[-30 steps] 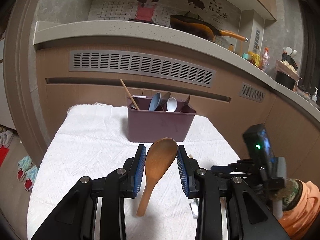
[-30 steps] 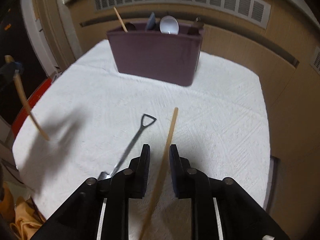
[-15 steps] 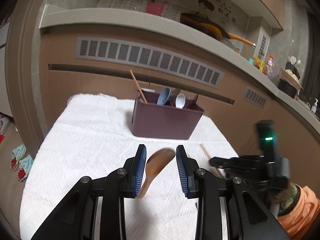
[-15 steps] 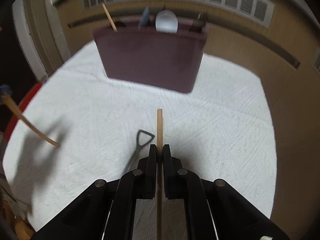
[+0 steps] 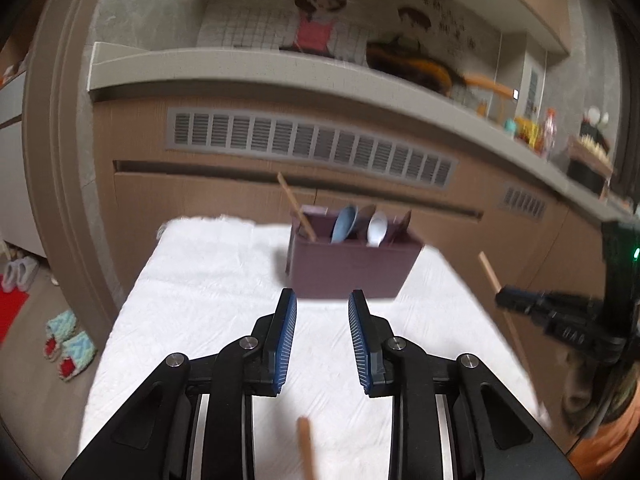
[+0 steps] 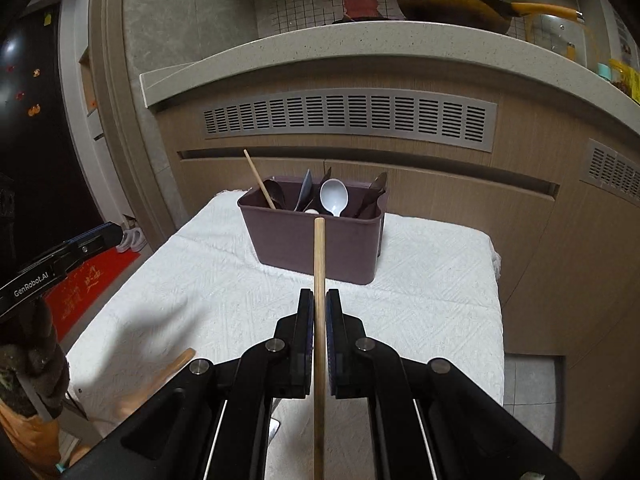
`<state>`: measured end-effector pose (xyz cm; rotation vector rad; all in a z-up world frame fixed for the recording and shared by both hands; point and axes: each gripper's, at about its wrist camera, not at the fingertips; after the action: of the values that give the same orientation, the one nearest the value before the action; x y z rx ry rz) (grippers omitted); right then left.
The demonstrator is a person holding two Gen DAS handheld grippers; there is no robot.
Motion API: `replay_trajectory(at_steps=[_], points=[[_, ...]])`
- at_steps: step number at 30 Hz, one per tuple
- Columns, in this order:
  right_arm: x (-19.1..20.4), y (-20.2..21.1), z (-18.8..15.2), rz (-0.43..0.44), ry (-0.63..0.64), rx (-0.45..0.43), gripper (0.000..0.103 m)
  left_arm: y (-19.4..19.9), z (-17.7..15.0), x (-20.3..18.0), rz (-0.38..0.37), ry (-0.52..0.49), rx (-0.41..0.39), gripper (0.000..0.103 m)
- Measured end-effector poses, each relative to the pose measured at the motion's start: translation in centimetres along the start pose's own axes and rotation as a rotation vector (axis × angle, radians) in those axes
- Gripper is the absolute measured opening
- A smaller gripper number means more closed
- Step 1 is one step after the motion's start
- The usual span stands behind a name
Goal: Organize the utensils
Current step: 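Lift the wooden spoon and the chopstick over the purple caddy with both grippers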
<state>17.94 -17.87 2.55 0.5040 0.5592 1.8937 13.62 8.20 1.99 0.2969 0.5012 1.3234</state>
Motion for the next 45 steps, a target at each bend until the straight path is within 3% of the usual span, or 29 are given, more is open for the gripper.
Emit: replay_trajectory(at_steps=[7,12,14,18,23,25,29,35,37,41,45], points=[[0.0,-1.0,-2.4,0.006,0.01,0.081,0.006,-1.4,-7.9,-1.8,-0.018,-0.205,0.323,0.029],[-0.4,-1.3,-3.9,0.007,0.003,0.125,0.006,-0.4,-13.6,-3.3,-0.024,-0.213,0.466,0.029],[-0.5,-1.4,-4.3,0.01,-0.004,0.137,0.006,-0.1,-14.9,-3.4,-0.025,-0.173,0.492,0.037],[-0.2,-1.3,-4.7,0.025,-0.009,0.141,0.006,-0.1,-14.9,-3.6,0.023,-0.145,0.473,0.043],[0.7,-0.7,-5.1,0.034,0.018,0.125,0.006,-1.4,-14.2,-4.6,0.092,-0.179,0.469,0.045],[0.7,-0.3,-5.0,0.044,0.011,0.116,0.007,-1.5,-14.0,-4.6,0.09,-0.176,0.468,0.036],[0.6,0.9,-4.7,0.049,0.015,0.086,0.006,-1.4,-13.8,-4.6,0.09,-0.182,0.455,0.033],[0.8,2.9,-3.8,0.051,0.02,0.021,0.006,2.0,-9.6,-4.6,0.073,-0.186,0.274,0.028],[0.8,3.5,-3.4,0.05,0.019,-0.001,0.006,2.8,-8.0,-4.6,0.067,-0.189,0.221,0.006],[0.9,4.2,-2.9,0.052,0.022,-0.029,0.006,3.7,-5.7,-4.9,0.07,-0.206,0.145,0.006],[0.9,4.3,-2.6,0.05,0.026,-0.041,0.006,2.6,-5.1,-4.2,0.08,-0.195,0.15,0.006]])
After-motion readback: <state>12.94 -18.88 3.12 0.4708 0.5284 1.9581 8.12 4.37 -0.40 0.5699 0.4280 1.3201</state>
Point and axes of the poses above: each gripper's, at about its wrist camera, not at the fingertips, and y roughly against the way its jaws point, x to its left, z to its top, and after that the axes turned 1 degree about z, right-handed
